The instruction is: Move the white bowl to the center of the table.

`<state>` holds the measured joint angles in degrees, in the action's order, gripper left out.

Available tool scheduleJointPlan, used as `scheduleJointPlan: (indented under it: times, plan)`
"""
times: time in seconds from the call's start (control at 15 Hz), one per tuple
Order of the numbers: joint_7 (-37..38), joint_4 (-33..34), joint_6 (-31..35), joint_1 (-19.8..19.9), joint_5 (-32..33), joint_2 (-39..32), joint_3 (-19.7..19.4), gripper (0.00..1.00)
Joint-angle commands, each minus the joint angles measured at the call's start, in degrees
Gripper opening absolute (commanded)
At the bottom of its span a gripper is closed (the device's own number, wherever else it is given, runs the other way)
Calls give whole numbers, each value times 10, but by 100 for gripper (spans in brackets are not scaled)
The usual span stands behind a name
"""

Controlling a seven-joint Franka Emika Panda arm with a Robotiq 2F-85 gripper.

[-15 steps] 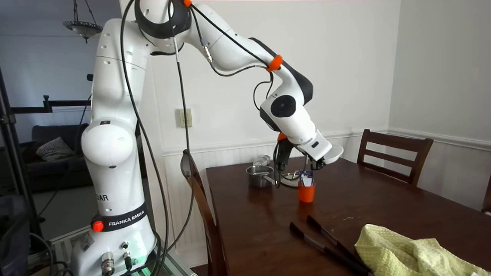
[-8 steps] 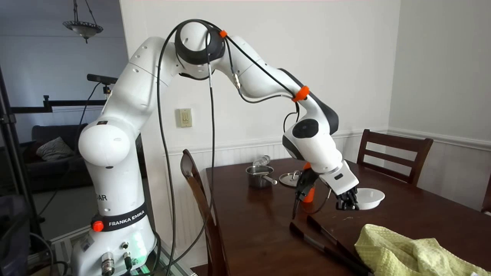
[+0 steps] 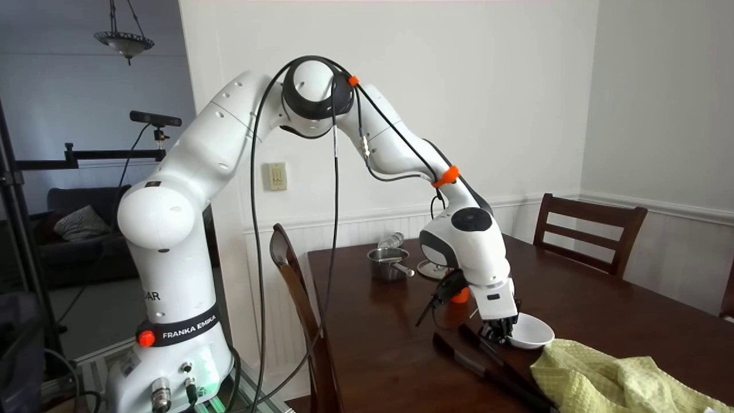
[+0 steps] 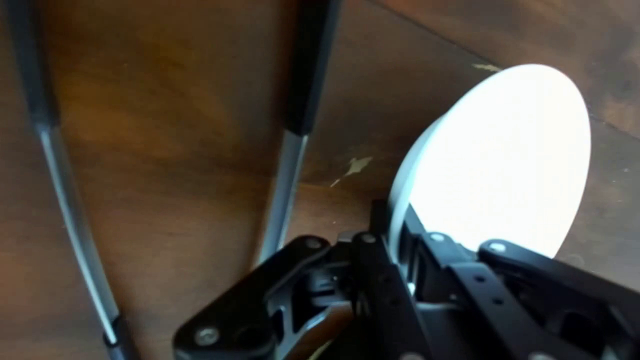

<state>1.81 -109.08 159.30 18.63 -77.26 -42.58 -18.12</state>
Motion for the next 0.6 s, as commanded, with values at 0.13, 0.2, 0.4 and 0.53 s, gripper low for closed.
scheduleJointPlan:
  times: [0.13,0.2,0.4,0.53]
  plan:
    - [109,57,-55,26,32,11,14,2]
    - [117,64,-57,25,35,9,14,2]
    - [127,79,-57,19,43,0,12,2]
    - [118,84,-38,16,31,-5,18,2]
